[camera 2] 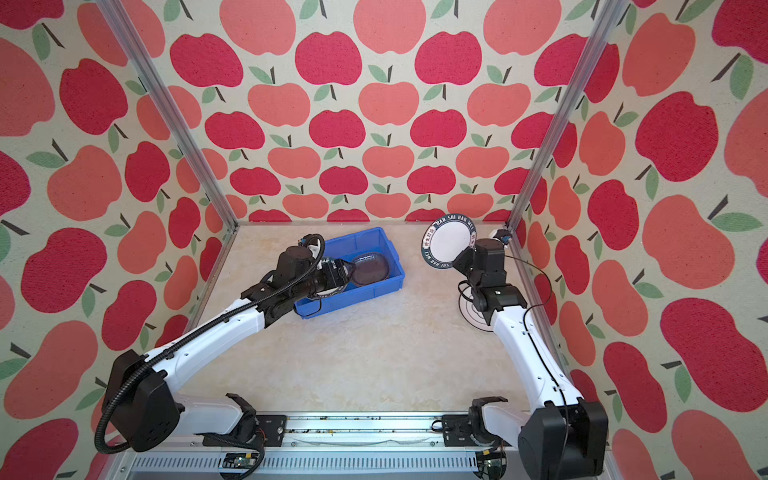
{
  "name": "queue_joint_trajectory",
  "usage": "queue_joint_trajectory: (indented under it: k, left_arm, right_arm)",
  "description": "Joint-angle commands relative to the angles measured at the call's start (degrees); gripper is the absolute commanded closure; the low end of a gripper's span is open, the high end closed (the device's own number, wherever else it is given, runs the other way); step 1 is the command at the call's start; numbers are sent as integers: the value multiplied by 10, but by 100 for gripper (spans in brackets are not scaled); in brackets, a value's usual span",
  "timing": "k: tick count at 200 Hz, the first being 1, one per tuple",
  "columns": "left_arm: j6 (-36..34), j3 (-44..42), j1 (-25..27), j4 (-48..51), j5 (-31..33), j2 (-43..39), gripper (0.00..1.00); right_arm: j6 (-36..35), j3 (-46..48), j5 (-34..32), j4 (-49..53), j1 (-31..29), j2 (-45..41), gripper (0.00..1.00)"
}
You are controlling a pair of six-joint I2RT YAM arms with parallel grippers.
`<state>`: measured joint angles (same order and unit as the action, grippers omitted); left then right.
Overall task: Place the plates into the plastic bin on the countertop
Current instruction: 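Lift the small green-rimmed plate upright with the right gripper toward the bin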
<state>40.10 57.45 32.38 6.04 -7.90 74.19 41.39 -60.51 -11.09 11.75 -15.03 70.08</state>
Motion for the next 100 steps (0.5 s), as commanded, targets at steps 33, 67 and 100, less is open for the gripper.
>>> queue_joint_trajectory:
  k: [33, 67, 100]
  left_arm:
    - [-40, -42, -25, 88, 35, -136, 6]
    - [-38, -66, -41, 109, 46, -203, 6]
    - [-40, -69, -60, 132, 32, -231, 5]
  right_arm:
    - [-47, -251, 140, 63, -94, 203, 100]
    - [-40, -410, 288, 117, -146, 361, 100]
    - [-43, -549, 388, 183, -189, 491, 100]
